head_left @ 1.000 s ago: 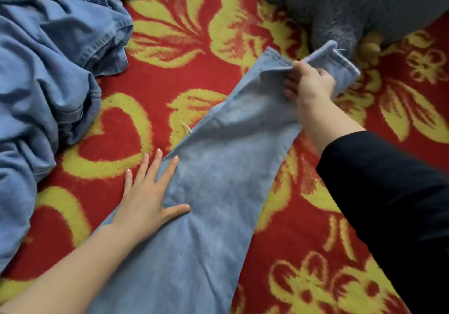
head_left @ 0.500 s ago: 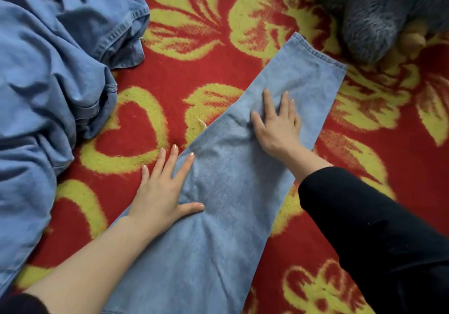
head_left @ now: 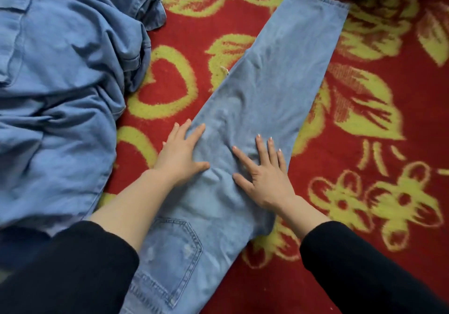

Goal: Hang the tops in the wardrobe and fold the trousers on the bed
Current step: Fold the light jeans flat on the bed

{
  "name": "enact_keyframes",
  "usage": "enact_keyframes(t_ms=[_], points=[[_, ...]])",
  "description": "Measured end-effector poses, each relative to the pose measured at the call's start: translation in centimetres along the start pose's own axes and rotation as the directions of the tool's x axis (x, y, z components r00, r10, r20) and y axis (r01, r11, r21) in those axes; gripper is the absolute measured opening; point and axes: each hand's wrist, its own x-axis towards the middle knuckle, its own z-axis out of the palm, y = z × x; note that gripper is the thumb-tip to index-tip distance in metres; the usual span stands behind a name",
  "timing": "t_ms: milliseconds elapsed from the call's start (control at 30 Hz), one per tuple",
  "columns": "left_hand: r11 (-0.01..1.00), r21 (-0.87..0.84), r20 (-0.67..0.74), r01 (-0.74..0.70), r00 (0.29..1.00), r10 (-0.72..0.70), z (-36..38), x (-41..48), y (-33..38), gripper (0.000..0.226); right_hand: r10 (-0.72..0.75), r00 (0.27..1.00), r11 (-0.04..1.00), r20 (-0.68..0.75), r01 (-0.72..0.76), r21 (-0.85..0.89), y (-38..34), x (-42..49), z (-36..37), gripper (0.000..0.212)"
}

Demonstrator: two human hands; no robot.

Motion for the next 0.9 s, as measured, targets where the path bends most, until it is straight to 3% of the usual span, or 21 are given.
enact_keyframes(t_ms=[200, 300, 400, 467, 533, 600, 667, 767, 833, 900], points=[[0.994, 0.007, -0.029, 0.108, 0.994, -0.108, 3.4, -10.9, -5.6, 0.091, -0.013, 0.998, 1.0, 0.069, 0.013, 0.005, -4.8, -7.7, 5.5, 0.065], [0.98, -0.002, 0.02, 0.197, 0.98, -0.197, 4.2, -14.4, -7.5, 0.089, 0.012, 0.996, 1.0, 0.089, -0.014, 0.014, -7.2, -10.9, 8.0, 0.063], [0.963, -0.079, 0.059, 0.259, 0.965, -0.255, 5.0, -16.7, -9.3, 0.083, 0.116, 0.991, 0.988, -0.069, -0.108, 0.11, -9.6, -13.6, 10.0, 0.051], [0.952, -0.151, 0.075, 0.267, 0.963, -0.258, 5.4, -17.8, -10.2, 0.083, 0.234, 0.965, 0.947, -0.12, -0.199, 0.251, -11.2, -15.4, 11.3, 0.055], [0.952, -0.158, 0.095, 0.261, 0.964, -0.248, 5.6, -19.0, -10.9, 0.083, 0.418, 0.904, 0.841, -0.091, -0.347, 0.416, -12.9, -17.2, 12.4, 0.073], [0.967, -0.107, 0.088, 0.23, 0.971, -0.221, 5.6, -20.0, -11.2, 0.081, 0.632, 0.775, 0.633, -0.02, -0.5, 0.591, -14.2, -18.3, 13.1, 0.09], [0.974, -0.094, 0.068, 0.205, 0.978, -0.199, 5.4, -20.8, -11.3, 0.078, 0.696, 0.701, 0.39, 0.155, -0.551, 0.738, -15.1, -18.5, 13.8, 0.075], [0.979, -0.098, 0.065, 0.178, 0.983, -0.172, 4.8, -21.9, -10.9, 0.075, 0.569, 0.74, 0.161, 0.358, -0.527, 0.835, -15.0, -19.2, 14.1, 0.027], [0.972, -0.162, 0.093, 0.17, 0.983, -0.157, 4.6, -22.6, -10.5, 0.075, 0.515, 0.779, 0.083, 0.358, -0.46, 0.884, -13.9, -20.1, 13.5, 0.01], [0.949, -0.273, 0.129, 0.158, 0.984, -0.127, 4.8, -23.7, -9.6, 0.076, 0.494, 0.809, 0.076, 0.318, -0.405, 0.911, -12.4, -21.5, 12.6, 0.006]])
